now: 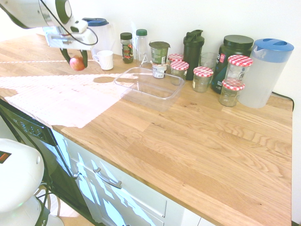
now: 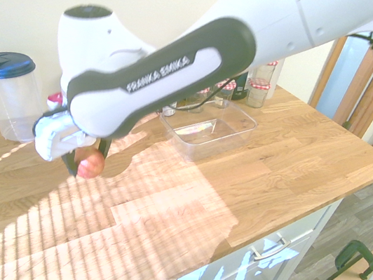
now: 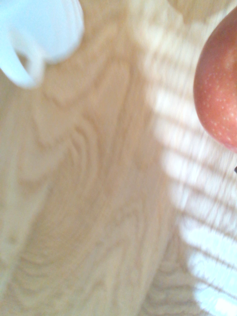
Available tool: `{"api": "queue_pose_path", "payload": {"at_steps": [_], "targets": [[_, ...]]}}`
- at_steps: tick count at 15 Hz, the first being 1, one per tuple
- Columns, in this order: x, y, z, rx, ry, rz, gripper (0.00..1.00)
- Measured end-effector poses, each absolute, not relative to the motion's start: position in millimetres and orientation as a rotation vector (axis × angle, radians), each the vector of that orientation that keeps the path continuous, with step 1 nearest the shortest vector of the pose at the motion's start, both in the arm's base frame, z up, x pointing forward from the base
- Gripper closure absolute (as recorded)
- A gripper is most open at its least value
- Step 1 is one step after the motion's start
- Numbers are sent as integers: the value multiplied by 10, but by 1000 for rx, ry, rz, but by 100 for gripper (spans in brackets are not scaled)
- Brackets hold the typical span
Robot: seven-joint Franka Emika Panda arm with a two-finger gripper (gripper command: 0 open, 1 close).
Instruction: Put the apple into the container
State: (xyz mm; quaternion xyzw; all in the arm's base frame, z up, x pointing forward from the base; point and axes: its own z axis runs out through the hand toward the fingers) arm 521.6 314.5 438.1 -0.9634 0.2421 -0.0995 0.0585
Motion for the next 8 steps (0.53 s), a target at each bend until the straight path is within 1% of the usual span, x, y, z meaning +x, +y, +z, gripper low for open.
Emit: {"api": "queue_pose_path", "payload": {"at_steps": [2, 3, 6, 8], "targets": [[5353, 2359, 4905, -2884, 877, -330, 100], [5417, 1910, 5008, -2868, 963, -331, 100], [5486, 587, 4808, -2845, 1176, -276, 100], [5434, 99, 4521, -2827, 1265, -248, 100]]}}
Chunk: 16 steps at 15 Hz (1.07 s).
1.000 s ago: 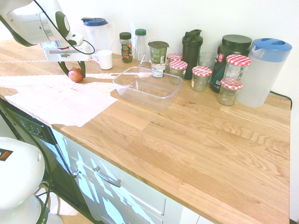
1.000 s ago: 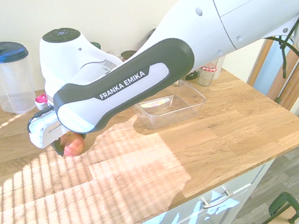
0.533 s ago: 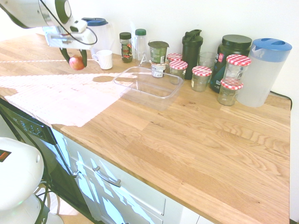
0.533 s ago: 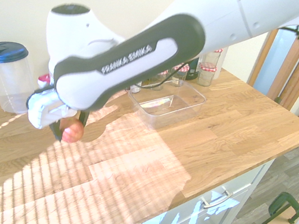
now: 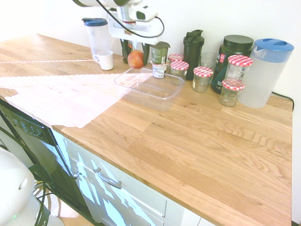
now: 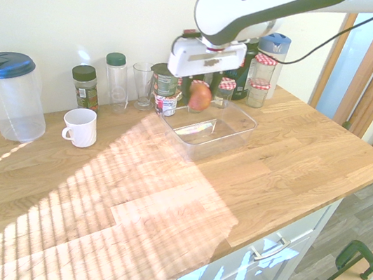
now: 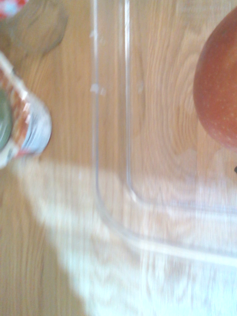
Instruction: Put the apple into the container
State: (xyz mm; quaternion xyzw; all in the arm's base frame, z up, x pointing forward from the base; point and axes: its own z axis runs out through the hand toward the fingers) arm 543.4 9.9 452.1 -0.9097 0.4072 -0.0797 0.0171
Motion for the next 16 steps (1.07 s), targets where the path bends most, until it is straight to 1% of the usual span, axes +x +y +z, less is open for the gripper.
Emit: {"api": "queue_pose_path", "payload": {"at_steps": [2, 6, 7, 12, 16], "targets": [[5369, -42, 4257, -2821, 1297, -229, 100], [5409, -9, 3912, -2820, 1299, -221, 100], [5436, -5, 3835, -2814, 1308, -221, 0], [5519, 86, 3581, -2815, 1310, -205, 0], [5571, 128, 3602, -2809, 1303, -224, 0]]}}
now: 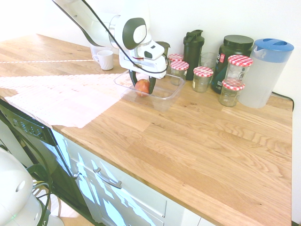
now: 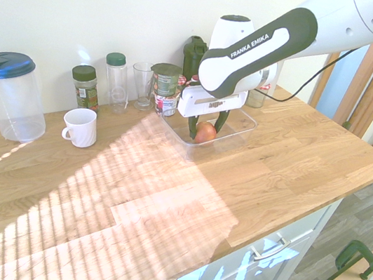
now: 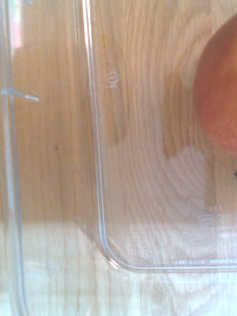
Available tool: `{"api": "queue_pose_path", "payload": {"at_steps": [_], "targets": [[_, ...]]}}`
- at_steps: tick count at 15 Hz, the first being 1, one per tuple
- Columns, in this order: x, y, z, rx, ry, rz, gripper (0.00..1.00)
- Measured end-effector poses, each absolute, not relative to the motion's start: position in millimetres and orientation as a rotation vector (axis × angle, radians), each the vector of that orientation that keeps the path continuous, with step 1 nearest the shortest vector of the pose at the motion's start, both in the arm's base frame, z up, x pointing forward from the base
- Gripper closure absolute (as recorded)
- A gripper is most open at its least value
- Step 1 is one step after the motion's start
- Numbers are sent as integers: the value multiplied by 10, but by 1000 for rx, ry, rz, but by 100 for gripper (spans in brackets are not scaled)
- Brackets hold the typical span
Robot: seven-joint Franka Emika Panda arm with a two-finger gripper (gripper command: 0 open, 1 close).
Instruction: Put the apple into the container
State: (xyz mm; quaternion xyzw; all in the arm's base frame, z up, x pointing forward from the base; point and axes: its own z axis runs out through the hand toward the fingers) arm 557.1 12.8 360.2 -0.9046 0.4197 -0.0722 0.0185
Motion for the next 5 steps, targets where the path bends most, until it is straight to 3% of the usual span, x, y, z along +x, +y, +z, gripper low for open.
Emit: {"api": "queue_pose_path", "payload": {"at_steps": [5], "targets": [[5631, 210, 4087, -2812, 1263, -322, 0]]}}
